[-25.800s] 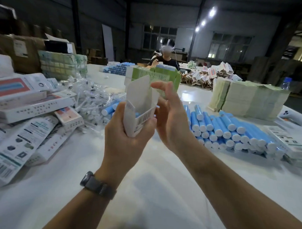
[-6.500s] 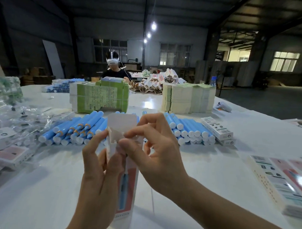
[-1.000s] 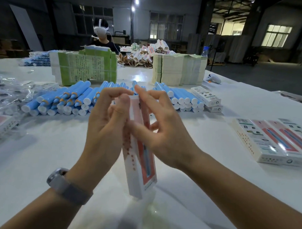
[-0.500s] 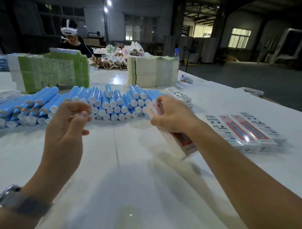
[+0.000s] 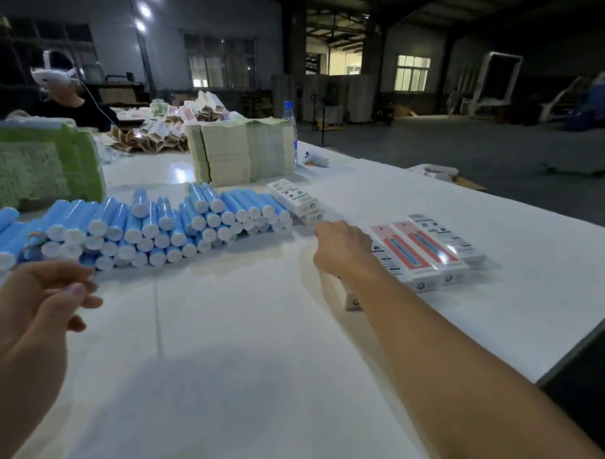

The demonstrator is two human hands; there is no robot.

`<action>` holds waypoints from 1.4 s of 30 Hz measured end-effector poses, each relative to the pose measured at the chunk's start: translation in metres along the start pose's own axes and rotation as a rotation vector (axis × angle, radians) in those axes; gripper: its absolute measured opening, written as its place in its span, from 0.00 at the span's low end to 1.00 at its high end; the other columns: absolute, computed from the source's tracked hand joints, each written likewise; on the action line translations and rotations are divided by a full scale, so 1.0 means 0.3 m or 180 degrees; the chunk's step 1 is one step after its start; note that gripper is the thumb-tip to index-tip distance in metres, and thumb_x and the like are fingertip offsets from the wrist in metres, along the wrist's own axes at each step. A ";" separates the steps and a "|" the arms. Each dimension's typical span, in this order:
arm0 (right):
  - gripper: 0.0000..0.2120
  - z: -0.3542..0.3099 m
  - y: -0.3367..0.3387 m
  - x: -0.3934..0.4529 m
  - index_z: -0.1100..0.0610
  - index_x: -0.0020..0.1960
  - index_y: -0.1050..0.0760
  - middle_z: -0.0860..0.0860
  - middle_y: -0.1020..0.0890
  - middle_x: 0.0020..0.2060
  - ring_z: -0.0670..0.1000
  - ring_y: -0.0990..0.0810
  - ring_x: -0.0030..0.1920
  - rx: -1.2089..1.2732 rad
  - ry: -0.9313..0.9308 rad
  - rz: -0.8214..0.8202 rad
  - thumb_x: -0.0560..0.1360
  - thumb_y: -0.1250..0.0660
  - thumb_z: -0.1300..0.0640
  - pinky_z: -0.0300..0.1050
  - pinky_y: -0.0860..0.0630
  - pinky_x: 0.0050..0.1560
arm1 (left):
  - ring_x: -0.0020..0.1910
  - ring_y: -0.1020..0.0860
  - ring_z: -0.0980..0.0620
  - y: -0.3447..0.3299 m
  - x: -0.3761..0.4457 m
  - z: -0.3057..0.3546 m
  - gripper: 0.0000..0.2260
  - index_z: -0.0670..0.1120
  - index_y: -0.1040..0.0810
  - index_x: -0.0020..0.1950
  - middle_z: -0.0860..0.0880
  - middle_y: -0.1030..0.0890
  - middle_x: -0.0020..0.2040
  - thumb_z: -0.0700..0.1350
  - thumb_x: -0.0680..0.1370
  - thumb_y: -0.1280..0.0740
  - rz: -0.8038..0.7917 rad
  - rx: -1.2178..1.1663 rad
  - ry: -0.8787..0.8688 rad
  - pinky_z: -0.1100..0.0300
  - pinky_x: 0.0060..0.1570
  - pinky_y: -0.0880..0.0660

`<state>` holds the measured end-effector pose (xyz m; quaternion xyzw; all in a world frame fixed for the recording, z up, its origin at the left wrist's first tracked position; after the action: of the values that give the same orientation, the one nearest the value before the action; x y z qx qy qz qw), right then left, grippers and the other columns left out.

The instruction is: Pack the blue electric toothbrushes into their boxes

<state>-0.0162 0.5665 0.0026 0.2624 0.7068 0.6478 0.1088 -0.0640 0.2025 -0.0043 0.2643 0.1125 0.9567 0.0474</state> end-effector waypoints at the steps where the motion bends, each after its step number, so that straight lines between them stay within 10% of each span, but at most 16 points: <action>1: 0.21 -0.002 0.000 0.002 0.53 0.66 0.28 0.55 0.22 0.59 0.59 0.23 0.59 -0.0035 0.0004 0.0000 0.74 0.36 0.62 0.47 0.32 0.46 | 0.38 0.22 0.59 -0.003 -0.002 -0.001 0.17 0.53 0.29 0.48 0.49 0.26 0.45 0.33 0.84 0.47 -0.0011 0.0021 -0.0003 0.67 0.31 0.29; 5: 0.21 0.006 0.000 0.011 0.53 0.66 0.29 0.55 0.22 0.57 0.57 0.23 0.54 -0.0135 0.0010 -0.0054 0.74 0.35 0.63 0.48 0.31 0.46 | 0.38 0.23 0.59 -0.004 -0.025 0.009 0.18 0.56 0.26 0.47 0.53 0.24 0.44 0.32 0.83 0.44 0.0024 0.0109 -0.0220 0.69 0.32 0.30; 10: 0.17 -0.084 0.036 -0.032 0.50 0.66 0.26 0.52 0.21 0.60 0.56 0.23 0.60 -0.0025 0.0370 0.0193 0.77 0.34 0.55 0.48 0.29 0.50 | 0.39 0.21 0.58 -0.007 -0.055 0.066 0.09 0.62 0.20 0.44 0.57 0.19 0.41 0.55 0.70 0.39 0.0076 -0.0180 -0.0374 0.65 0.35 0.27; 13: 0.08 -0.281 0.068 -0.135 0.48 0.54 0.20 0.46 0.19 0.46 0.51 0.21 0.50 0.0949 0.1218 0.0547 0.78 0.34 0.48 0.44 0.29 0.45 | 0.40 0.20 0.56 -0.016 -0.078 0.103 0.08 0.63 0.21 0.44 0.56 0.18 0.41 0.56 0.70 0.39 0.0067 -0.0110 -0.0346 0.53 0.39 0.27; 17: 0.12 -0.559 0.131 -0.288 0.49 0.34 0.26 0.43 0.26 0.27 0.43 0.27 0.32 0.2367 0.2090 0.0431 0.76 0.33 0.50 0.42 0.33 0.36 | 0.39 0.21 0.54 -0.016 -0.085 0.128 0.08 0.56 0.22 0.43 0.54 0.19 0.37 0.45 0.71 0.38 0.0223 0.0019 -0.0287 0.56 0.39 0.29; 25: 0.14 -0.919 0.139 -0.443 0.58 0.31 0.32 0.52 0.27 0.25 0.58 0.27 0.31 0.4690 0.2121 -0.0027 0.73 0.36 0.55 0.61 0.25 0.35 | 0.26 0.28 0.62 0.172 -0.015 0.153 0.13 0.46 0.27 0.35 0.57 0.25 0.25 0.28 0.72 0.42 0.0410 -0.0232 -0.0075 0.71 0.28 0.32; 29: 0.17 -1.024 0.022 -0.507 0.53 0.31 0.32 0.43 0.30 0.24 0.43 0.33 0.28 0.4527 0.2460 -0.0487 0.78 0.35 0.59 0.43 0.35 0.33 | 0.40 0.22 0.53 0.376 -0.055 0.076 0.12 0.55 0.26 0.37 0.57 0.21 0.36 0.38 0.74 0.36 0.0374 0.1567 0.0353 0.56 0.46 0.25; 32: 0.15 -1.056 -0.048 -0.550 0.52 0.33 0.28 0.45 0.30 0.25 0.44 0.34 0.28 0.4291 0.2748 -0.0883 0.79 0.34 0.56 0.39 0.36 0.32 | 0.58 0.27 0.45 0.650 -0.130 0.101 0.08 0.53 0.23 0.53 0.48 0.21 0.56 0.43 0.75 0.33 0.1293 0.3281 0.0268 0.50 0.58 0.30; 35: 0.13 -1.063 -0.075 -0.576 0.55 0.35 0.27 0.46 0.29 0.25 0.45 0.33 0.29 0.4247 0.2847 -0.0998 0.78 0.34 0.58 0.38 0.35 0.32 | 0.72 0.39 0.39 0.921 -0.161 0.084 0.27 0.53 0.35 0.72 0.45 0.33 0.72 0.56 0.75 0.32 0.1247 0.4963 0.1239 0.37 0.69 0.40; 42: 0.13 -1.058 -0.083 -0.575 0.53 0.34 0.26 0.46 0.28 0.25 0.44 0.33 0.28 0.4203 0.2897 -0.0992 0.78 0.34 0.58 0.35 0.36 0.31 | 0.65 0.32 0.39 1.128 -0.176 0.040 0.24 0.55 0.34 0.71 0.46 0.28 0.68 0.54 0.76 0.32 0.0933 0.6035 0.1915 0.40 0.63 0.34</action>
<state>-0.0342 0.2051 -0.0104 -0.1177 0.9462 0.1184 -0.2771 -0.0233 -0.1313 0.0610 -0.0484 0.8014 0.4957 -0.3312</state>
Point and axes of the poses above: each hand's wrist, its own x-axis towards the middle knuckle, its own y-axis out of the back of the hand, z = x × y, the point moved 6 cm from there along x, towards the middle knuckle
